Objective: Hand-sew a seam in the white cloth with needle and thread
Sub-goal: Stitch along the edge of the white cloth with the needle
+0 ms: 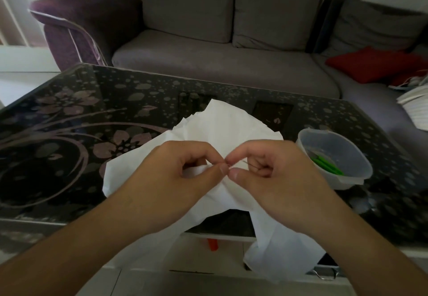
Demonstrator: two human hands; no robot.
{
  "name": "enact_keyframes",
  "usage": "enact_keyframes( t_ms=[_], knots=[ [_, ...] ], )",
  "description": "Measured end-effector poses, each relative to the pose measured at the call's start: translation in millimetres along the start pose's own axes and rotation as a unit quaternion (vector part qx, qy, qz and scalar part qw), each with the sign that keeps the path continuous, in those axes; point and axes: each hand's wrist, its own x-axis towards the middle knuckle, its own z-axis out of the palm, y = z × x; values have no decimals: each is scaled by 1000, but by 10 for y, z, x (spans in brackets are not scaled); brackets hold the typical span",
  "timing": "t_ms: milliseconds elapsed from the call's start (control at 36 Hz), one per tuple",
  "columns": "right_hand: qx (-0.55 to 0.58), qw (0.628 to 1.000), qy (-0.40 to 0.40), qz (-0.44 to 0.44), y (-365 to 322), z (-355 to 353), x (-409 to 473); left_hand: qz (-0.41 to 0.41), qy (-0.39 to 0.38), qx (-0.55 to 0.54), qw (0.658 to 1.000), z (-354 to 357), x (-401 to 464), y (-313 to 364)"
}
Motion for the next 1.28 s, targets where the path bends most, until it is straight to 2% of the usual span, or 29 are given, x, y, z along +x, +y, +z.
enact_keyframes(
  t_ms=[250,611,694,750,861,917,1167,1278],
  knots=[
    [-20,997,68,-5,50,-46,-9,-20,-6,9,1000,19,9,14],
    [-18,970,217,112,135,-116,49,-18,-1,4,1000,-10,0,-32],
    [-40,973,187,127,132,-99,64,-19,2,4,1000,-8,0,-22],
    [3,983,138,117,78,-88,46,-20,6,6,1000,-10,-3,-15],
    [44,998,20,27,-13,-83,-8,-20,4,9,1000,-10,-3,0],
    [35,999,-2,-10,-15,-40,-18,-17,1,5,1000,-6,-5,7],
    [-27,998,56,-16,81,-23,1,-9,2,4,1000,-11,5,-14],
    [-11,996,83,-8,77,-82,-1,-14,8,2,1000,-8,5,-7]
  ],
)
